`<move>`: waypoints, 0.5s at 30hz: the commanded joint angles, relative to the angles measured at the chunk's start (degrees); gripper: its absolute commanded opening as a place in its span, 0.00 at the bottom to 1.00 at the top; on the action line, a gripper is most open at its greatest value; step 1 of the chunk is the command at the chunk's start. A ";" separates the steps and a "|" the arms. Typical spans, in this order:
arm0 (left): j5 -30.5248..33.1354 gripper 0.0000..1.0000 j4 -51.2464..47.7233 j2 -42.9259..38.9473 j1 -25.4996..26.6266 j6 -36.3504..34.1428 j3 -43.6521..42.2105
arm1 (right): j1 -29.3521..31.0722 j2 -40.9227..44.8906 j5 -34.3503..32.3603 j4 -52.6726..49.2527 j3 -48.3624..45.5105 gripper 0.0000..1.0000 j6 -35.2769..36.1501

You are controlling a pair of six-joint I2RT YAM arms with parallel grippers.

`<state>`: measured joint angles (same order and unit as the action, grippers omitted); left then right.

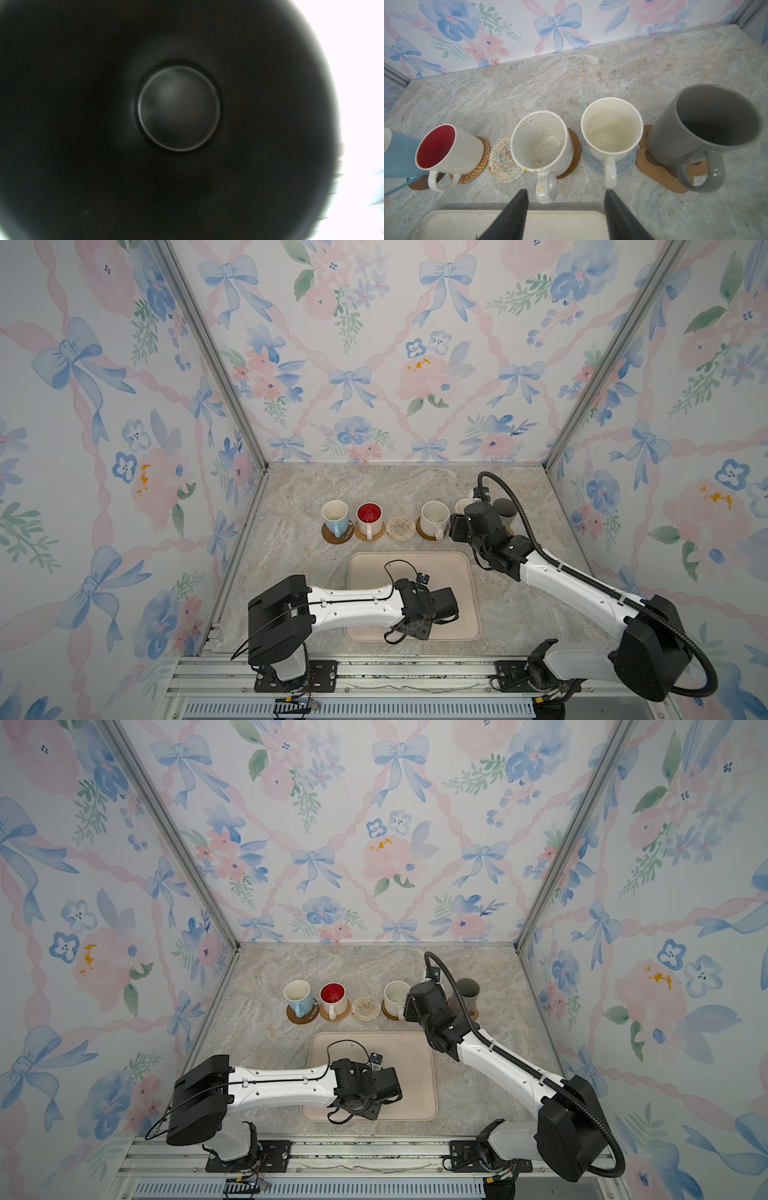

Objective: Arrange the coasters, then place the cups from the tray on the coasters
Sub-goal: 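Lower the left gripper into the black mug on the tray and grasp its rim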

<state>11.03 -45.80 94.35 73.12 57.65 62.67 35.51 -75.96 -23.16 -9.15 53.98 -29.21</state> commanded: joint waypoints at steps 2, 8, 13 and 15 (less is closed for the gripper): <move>2.80 0.47 -1.20 0.05 -1.43 0.00 -1.54 | -0.79 0.90 0.13 0.57 -0.71 0.62 -0.68; 6.03 0.45 -1.16 -0.57 -2.81 0.10 -1.56 | -1.08 0.63 0.21 0.73 -0.88 0.62 -0.85; 8.48 0.43 -1.12 -0.27 -2.98 -0.07 0.28 | -1.14 0.11 0.48 0.83 -0.79 0.62 -0.85; 8.66 0.42 -1.05 0.09 -3.04 -0.27 0.50 | -1.16 0.07 0.48 0.73 -0.71 0.62 -0.85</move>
<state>16.82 -45.89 94.35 70.70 57.56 61.73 34.85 -75.96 -22.79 -9.15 53.95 -29.23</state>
